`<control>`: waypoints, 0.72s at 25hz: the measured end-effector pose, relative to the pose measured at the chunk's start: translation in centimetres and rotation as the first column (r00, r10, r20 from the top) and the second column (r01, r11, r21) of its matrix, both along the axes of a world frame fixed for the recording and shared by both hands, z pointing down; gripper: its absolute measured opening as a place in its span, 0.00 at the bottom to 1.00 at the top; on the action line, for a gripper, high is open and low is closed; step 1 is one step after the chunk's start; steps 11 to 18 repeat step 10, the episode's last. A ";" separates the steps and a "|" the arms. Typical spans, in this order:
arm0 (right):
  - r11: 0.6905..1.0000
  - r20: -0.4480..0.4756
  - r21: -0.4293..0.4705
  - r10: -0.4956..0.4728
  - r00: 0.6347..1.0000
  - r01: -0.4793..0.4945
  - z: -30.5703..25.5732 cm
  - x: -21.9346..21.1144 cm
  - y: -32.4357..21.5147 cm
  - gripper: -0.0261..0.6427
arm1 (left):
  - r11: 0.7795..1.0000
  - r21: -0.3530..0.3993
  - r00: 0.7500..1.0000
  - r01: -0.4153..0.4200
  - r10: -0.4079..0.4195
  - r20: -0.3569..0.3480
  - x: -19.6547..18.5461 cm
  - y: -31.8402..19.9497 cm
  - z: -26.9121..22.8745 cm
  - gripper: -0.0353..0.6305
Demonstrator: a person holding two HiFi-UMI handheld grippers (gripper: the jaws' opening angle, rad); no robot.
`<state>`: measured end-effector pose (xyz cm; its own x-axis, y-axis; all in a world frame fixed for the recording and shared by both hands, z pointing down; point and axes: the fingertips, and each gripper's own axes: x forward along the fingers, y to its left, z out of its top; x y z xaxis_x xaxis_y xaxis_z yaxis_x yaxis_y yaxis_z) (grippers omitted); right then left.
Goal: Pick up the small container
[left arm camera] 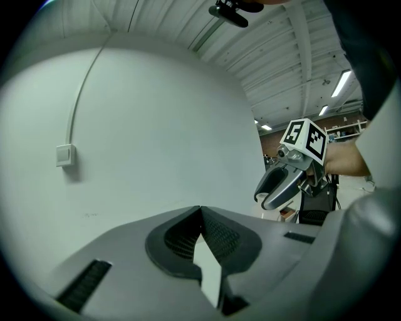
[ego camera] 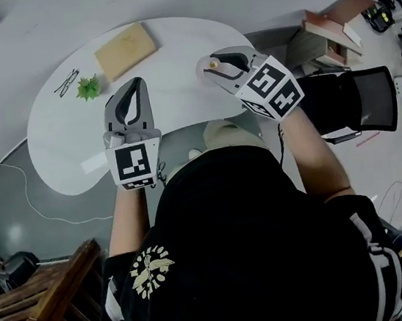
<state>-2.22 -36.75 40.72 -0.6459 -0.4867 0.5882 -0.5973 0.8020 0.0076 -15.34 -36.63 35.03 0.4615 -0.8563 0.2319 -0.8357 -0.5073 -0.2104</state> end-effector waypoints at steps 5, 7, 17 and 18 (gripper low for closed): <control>0.999 0.007 -0.030 -0.016 1.000 0.016 1.7 -0.4 -0.7 0.27 | 1.000 -0.012 1.000 0.003 -0.003 0.010 0.1 -1.5 0.6 0.09; 0.999 0.007 -0.045 -0.023 1.000 0.024 2.5 -0.4 -1.0 0.27 | 1.000 -0.015 1.000 0.005 -0.005 0.015 0.4 -2.3 0.7 0.09; 0.998 -0.014 -0.059 -0.036 0.999 0.035 3.9 0.0 -1.6 0.27 | 1.000 -0.012 1.000 0.003 -0.003 0.018 1.0 -3.8 0.7 0.09; 0.998 -0.014 -0.059 -0.036 0.999 0.035 3.9 0.0 -1.6 0.27 | 1.000 -0.012 1.000 0.003 -0.003 0.018 1.0 -3.8 0.7 0.09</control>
